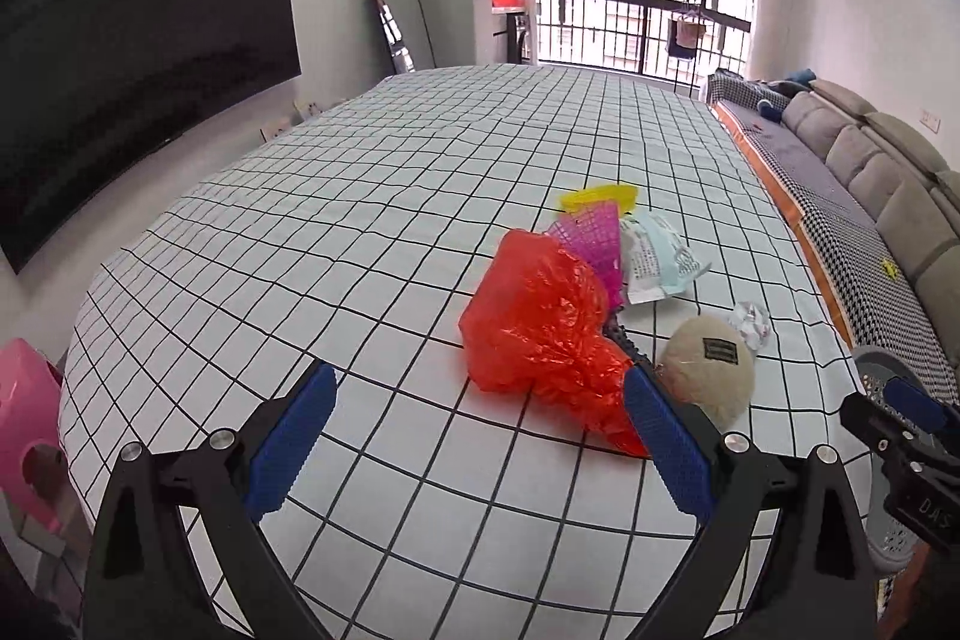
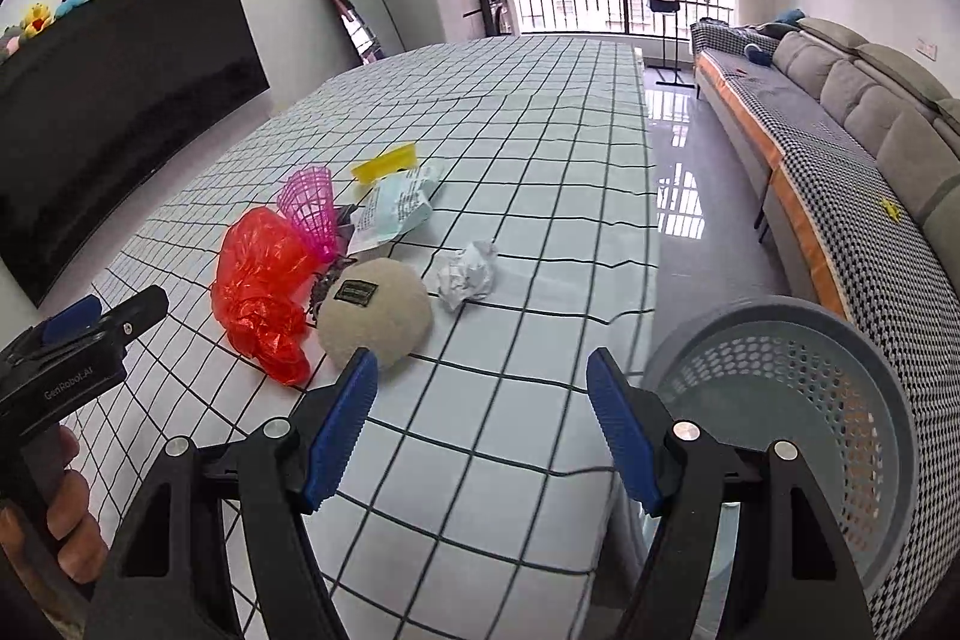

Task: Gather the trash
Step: 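Close the right tool on the beige fluffy ball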

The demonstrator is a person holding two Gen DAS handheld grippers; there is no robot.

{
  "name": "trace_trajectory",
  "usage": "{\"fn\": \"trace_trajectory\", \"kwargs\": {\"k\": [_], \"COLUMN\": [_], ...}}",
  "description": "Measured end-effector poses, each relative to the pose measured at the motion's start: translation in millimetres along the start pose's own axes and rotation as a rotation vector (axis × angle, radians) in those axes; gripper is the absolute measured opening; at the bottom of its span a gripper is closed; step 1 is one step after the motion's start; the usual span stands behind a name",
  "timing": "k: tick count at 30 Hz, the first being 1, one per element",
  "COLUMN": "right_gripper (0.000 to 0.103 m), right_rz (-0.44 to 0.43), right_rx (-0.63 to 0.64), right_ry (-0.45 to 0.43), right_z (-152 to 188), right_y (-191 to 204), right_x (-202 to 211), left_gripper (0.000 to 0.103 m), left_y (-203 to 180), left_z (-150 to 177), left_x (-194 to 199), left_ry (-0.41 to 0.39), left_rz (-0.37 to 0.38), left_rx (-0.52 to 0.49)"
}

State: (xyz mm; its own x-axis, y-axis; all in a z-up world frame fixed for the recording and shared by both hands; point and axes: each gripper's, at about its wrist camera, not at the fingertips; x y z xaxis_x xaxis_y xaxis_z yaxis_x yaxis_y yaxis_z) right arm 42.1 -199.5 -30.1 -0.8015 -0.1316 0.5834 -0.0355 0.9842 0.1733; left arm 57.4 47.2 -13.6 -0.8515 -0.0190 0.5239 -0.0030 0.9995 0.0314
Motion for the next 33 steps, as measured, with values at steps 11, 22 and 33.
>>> {"fn": "trace_trajectory", "kwargs": {"k": [11,22,33], "right_gripper": [0.073,0.073,0.054], "right_rz": [-0.073,-0.032,-0.029], "right_rx": [0.032,0.095,0.116], "right_ry": [0.061,0.12,0.1], "right_z": [-9,-11,-8], "right_y": [38,55,58], "right_x": [-52,-86,-75], "left_gripper": [0.095,0.095,0.095], "left_y": [22,30,22], "left_z": [2,5,7], "left_x": [-22,-27,-23], "left_ry": [0.031,0.054,0.06], "left_rz": [-0.03,-0.036,-0.013], "left_rx": [0.024,0.04,0.035]}}
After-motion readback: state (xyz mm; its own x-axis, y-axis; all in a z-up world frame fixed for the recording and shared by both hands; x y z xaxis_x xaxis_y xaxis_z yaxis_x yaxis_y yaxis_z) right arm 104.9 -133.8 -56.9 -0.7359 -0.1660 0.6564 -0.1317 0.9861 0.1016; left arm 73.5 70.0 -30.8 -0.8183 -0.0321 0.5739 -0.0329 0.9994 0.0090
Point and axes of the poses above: each gripper's, at about its wrist camera, not at the fingertips, and x roughly against the way its jaws point, y to its left, z to its underside, and after that the axes turned 9 degrees about -y, right-handed
